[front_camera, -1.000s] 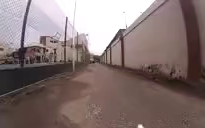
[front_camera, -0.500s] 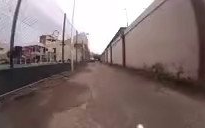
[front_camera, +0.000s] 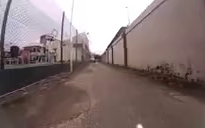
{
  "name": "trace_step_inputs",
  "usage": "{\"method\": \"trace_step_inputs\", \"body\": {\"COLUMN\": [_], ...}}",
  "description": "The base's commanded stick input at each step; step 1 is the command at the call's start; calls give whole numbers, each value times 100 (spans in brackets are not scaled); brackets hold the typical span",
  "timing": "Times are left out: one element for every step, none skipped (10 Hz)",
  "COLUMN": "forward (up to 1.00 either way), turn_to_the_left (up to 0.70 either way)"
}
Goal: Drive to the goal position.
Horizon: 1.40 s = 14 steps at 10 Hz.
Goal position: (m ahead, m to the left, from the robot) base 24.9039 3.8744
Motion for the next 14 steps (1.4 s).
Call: {"method": "trace_step_inputs", "body": {"forward": [70,70,70,70,70,70,70,70,70,70,70,70,70,70], "turn_to_the_left": [0,0,0,-2,-24,-29,-17,-6,0,0,0,0,0,0]}}
